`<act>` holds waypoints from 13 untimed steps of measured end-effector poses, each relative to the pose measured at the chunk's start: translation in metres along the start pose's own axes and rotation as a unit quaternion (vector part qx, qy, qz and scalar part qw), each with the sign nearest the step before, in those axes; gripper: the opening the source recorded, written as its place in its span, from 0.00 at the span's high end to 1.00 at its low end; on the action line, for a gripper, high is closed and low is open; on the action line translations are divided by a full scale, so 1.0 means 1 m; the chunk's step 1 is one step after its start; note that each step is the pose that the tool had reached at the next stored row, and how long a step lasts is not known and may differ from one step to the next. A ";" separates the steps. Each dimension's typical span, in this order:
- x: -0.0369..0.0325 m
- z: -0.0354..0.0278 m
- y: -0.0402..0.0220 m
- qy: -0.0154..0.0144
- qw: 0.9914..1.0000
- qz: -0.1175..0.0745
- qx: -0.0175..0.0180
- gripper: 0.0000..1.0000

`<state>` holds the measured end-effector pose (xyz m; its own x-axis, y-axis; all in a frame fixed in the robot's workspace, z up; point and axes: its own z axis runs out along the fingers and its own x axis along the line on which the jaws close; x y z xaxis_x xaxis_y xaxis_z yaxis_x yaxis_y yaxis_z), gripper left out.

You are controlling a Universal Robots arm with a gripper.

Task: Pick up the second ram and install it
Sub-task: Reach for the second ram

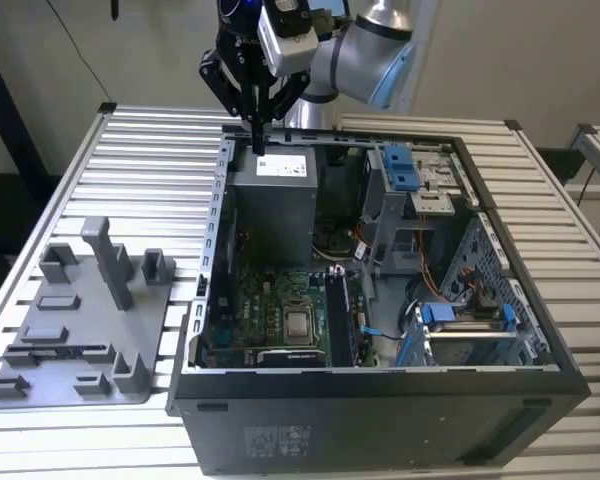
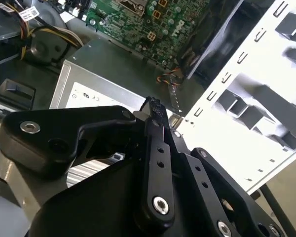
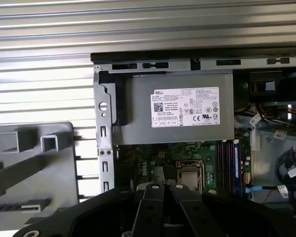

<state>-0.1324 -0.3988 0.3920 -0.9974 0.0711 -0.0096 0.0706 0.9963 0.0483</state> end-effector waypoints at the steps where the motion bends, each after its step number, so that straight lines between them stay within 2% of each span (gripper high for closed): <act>1: 0.0003 0.0001 0.0000 0.001 1.000 0.000 0.000 0.89; 5: 0.0043 0.0002 -0.0003 0.003 1.000 0.000 0.000 0.89; 13: 0.0249 0.0001 -0.0018 0.003 1.000 0.000 -0.001 0.89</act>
<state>-0.1574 -0.3988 0.3916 -0.9974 0.0715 -0.0029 0.0712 0.9962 0.0498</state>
